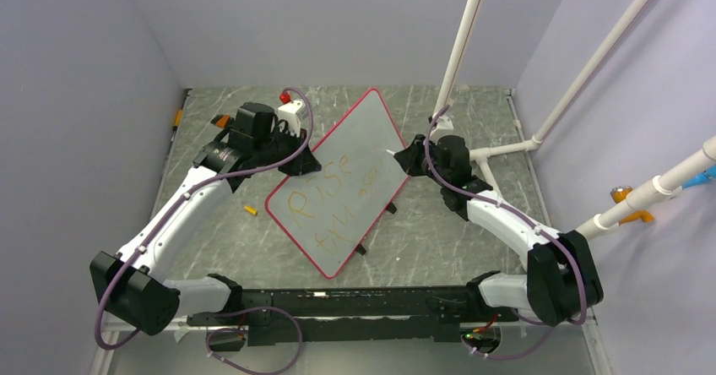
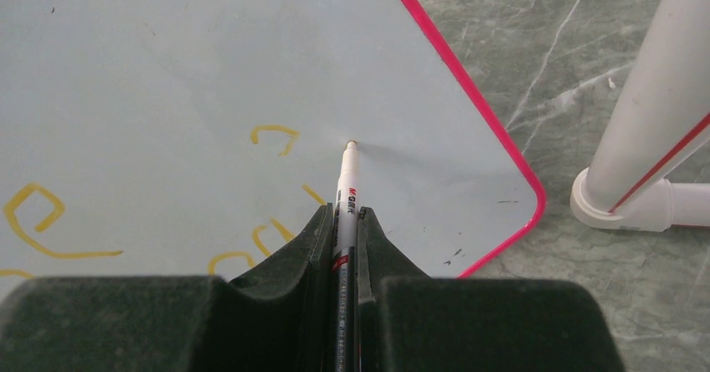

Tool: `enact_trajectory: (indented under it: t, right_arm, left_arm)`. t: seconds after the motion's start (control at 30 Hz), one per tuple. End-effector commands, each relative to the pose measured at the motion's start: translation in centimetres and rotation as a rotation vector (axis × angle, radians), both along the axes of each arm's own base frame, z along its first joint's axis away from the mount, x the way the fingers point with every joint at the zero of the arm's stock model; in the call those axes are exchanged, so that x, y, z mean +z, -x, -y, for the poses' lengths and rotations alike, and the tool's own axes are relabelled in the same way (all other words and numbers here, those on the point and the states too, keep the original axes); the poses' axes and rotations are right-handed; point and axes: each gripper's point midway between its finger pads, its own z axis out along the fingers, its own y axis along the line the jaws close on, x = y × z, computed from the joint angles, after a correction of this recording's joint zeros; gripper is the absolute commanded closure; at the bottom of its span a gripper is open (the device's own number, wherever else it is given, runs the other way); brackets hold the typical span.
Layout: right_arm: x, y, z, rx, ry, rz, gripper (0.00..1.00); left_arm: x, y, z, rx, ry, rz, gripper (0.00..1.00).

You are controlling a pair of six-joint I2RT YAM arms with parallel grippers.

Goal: Write a sentence on the whiteboard

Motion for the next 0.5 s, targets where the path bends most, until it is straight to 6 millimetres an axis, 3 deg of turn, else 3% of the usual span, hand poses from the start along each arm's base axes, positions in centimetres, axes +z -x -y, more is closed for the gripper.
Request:
enact_trajectory:
  t: [0.0,0.47]
  right_arm:
    - [0.1,0.1,-0.6,0.024,-0.035,0.012,1.00]
    - [-2.2,2.2,0.2,0.027,-0.018,-0.049,1.00]
  left_arm:
    - [-5.5,-1.1,-5.1,-0.008,-0.368,0.060,1.00]
    - [-5.4,-1.1,-5.0,-0.011,-0.367,0.060,1.00]
